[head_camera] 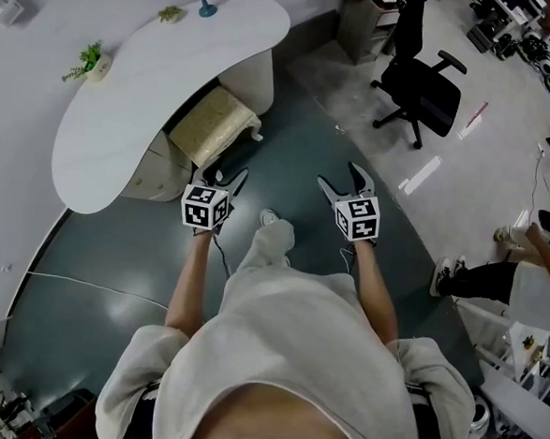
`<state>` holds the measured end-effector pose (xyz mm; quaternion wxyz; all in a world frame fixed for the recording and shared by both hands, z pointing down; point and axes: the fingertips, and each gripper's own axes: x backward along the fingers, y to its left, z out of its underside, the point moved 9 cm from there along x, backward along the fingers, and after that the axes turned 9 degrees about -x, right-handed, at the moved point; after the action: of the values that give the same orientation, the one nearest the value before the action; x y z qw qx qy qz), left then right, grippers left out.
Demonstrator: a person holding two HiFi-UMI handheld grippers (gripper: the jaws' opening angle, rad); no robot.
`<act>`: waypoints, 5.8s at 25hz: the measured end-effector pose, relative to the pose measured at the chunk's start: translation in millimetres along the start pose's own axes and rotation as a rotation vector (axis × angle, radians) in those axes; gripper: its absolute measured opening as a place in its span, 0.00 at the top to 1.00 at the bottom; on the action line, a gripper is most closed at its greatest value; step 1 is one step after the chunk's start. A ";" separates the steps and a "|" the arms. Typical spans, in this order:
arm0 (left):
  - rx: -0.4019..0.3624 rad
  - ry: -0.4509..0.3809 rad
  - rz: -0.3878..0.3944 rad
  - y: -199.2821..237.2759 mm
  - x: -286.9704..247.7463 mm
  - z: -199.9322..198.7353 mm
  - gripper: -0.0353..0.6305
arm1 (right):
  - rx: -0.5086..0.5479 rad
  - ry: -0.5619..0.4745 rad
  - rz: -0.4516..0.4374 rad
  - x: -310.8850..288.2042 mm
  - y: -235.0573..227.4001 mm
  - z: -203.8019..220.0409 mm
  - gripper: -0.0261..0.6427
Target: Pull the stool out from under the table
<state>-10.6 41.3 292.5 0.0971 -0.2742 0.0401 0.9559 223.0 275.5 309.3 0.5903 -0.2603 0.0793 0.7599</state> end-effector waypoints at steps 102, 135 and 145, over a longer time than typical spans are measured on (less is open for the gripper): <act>0.499 0.195 -0.615 287.2 -308.8 509.4 0.49 | 0.491 0.392 -0.457 -746.4 -21.8 271.4 0.55; 0.475 0.240 -0.566 131.7 -268.7 537.6 0.49 | 0.460 0.450 -0.395 -577.0 -63.9 357.8 0.57; 0.500 0.168 -0.724 202.3 -307.0 531.9 0.49 | 0.552 0.357 -0.492 -691.2 -47.9 307.8 0.57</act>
<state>-72.2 -137.6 910.8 0.4851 -0.3156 0.1791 0.7956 290.8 -170.5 918.6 0.7790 -0.2312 0.3170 0.4891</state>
